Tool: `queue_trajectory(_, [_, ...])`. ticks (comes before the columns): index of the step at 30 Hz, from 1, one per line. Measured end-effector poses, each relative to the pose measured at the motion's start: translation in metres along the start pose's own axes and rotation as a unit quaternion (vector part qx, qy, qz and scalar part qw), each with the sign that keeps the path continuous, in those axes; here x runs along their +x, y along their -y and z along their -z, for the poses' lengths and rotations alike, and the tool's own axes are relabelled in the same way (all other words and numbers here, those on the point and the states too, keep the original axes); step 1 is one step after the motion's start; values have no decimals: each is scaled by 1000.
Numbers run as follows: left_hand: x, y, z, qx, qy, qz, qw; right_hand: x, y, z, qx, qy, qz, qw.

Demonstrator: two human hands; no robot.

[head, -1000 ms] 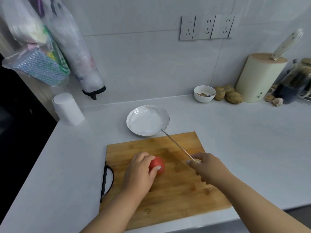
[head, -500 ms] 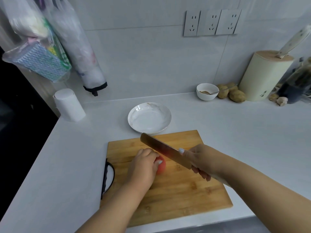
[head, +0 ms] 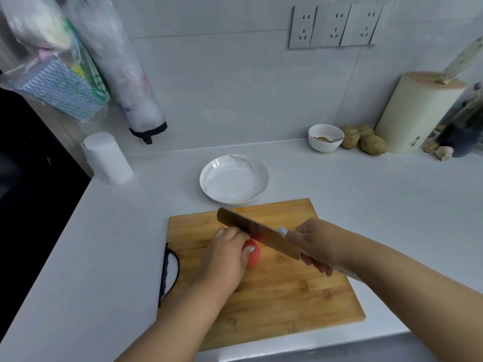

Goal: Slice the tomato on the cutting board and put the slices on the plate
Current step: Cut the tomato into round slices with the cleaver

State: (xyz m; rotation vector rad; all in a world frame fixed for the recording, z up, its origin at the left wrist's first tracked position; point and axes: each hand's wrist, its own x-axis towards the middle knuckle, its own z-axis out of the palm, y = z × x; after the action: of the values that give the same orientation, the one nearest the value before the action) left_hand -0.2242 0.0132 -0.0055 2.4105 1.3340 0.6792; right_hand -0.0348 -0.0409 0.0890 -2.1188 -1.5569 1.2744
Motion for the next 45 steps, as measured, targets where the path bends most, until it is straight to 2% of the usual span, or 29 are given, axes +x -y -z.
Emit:
queue_trajectory(24, [-2, -1, -2, -10, -17, 0, 1000, 38, 5, -15, -36, 10, -15, 999])
queue_trajectory(32, [-5, -2, -4, -11, -24, 5, 1000, 27, -18, -3, -22, 20, -75, 997])
queue_trajectory(36, [-5, -3, -3, -7, -28, -2, 1000, 36, -9, -16, -53, 13, -65, 996])
queue_trajectory(45, [-6, -1, -5, 0, -29, 3, 1000, 46, -5, -41, -10, 7, -32, 999])
